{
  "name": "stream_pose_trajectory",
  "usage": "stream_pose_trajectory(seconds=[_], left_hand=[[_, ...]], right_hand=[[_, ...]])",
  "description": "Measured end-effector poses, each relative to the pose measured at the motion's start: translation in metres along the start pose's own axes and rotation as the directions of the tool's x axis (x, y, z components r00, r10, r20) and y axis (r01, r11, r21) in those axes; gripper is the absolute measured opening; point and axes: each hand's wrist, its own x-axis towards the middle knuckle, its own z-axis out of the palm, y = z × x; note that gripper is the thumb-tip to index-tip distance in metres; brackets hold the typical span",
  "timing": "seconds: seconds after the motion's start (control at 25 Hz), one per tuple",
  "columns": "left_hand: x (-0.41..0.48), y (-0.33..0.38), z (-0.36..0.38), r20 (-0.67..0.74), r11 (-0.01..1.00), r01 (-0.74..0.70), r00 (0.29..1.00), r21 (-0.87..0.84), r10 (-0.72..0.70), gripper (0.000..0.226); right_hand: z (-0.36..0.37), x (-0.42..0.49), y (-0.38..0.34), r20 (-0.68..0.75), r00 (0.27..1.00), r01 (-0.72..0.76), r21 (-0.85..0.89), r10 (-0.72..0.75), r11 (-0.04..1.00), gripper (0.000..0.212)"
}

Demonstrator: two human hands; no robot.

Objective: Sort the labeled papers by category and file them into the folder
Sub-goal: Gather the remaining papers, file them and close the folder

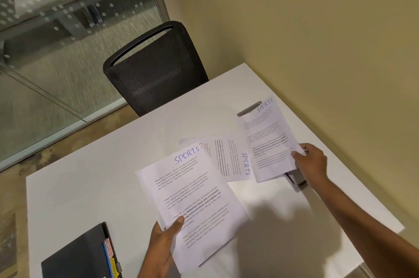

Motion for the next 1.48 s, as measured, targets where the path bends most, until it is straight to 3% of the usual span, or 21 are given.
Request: stream_pose_trajectory(seconds=[0.12,0.28,0.48,0.72,1.08,1.16,1.28,1.32,1.36,1.4,1.48], left_hand=[[-0.003,-0.003,-0.003,-0.011,1.0,0.002,1.0,-0.011,-0.002,0.041],[-0.012,0.001,-0.002,0.02,1.0,0.013,1.0,-0.024,-0.013,0.043],[-0.034,0.012,0.011,0.112,0.996,0.03,0.993,-0.08,-0.021,0.045],[-0.049,0.011,0.019,0.134,0.996,0.033,0.991,-0.081,-0.022,0.043],[-0.051,0.004,0.011,0.108,0.996,-0.001,0.994,-0.09,0.011,0.05],[-0.046,0.0,0.006,0.063,0.996,-0.01,0.998,-0.087,0.016,0.052],[-0.041,-0.004,-0.005,0.017,0.997,-0.003,1.0,-0.08,0.004,0.053],[-0.04,-0.005,-0.009,0.011,0.997,0.003,1.0,-0.078,-0.002,0.051],[-0.039,-0.007,-0.012,0.006,0.996,0.006,1.0,-0.085,-0.005,0.049],[-0.037,-0.009,-0.015,-0.006,0.995,0.004,1.0,-0.095,-0.005,0.049],[-0.034,-0.012,-0.018,-0.029,0.994,0.002,1.0,-0.113,-0.005,0.057]], right_hand=[[-0.026,0.005,0.002,0.031,0.999,-0.029,0.19,0.024,0.981,0.012],[-0.05,-0.015,-0.009,0.189,0.981,-0.113,0.386,0.042,0.916,0.017],[-0.035,-0.068,-0.026,0.434,0.901,-0.184,0.378,0.001,0.907,0.02],[0.014,-0.135,-0.035,0.593,0.804,-0.16,0.305,-0.056,0.939,0.02],[0.067,-0.175,-0.018,0.69,0.719,-0.121,0.243,-0.084,0.963,0.013],[0.072,-0.172,-0.021,0.726,0.682,-0.122,0.235,-0.09,0.964,0.019],[0.084,-0.139,-0.021,0.716,0.693,-0.106,0.216,-0.084,0.97,0.031],[0.089,-0.122,-0.019,0.699,0.706,-0.02,0.183,-0.116,0.983,0.036],[0.094,-0.102,-0.016,0.666,0.724,0.173,0.075,-0.178,0.982,0.043],[0.098,-0.082,-0.014,0.647,0.716,0.412,-0.086,-0.264,0.907,0.052],[0.112,-0.045,-0.003,0.661,0.619,0.74,-0.31,-0.425,0.596,0.064]])
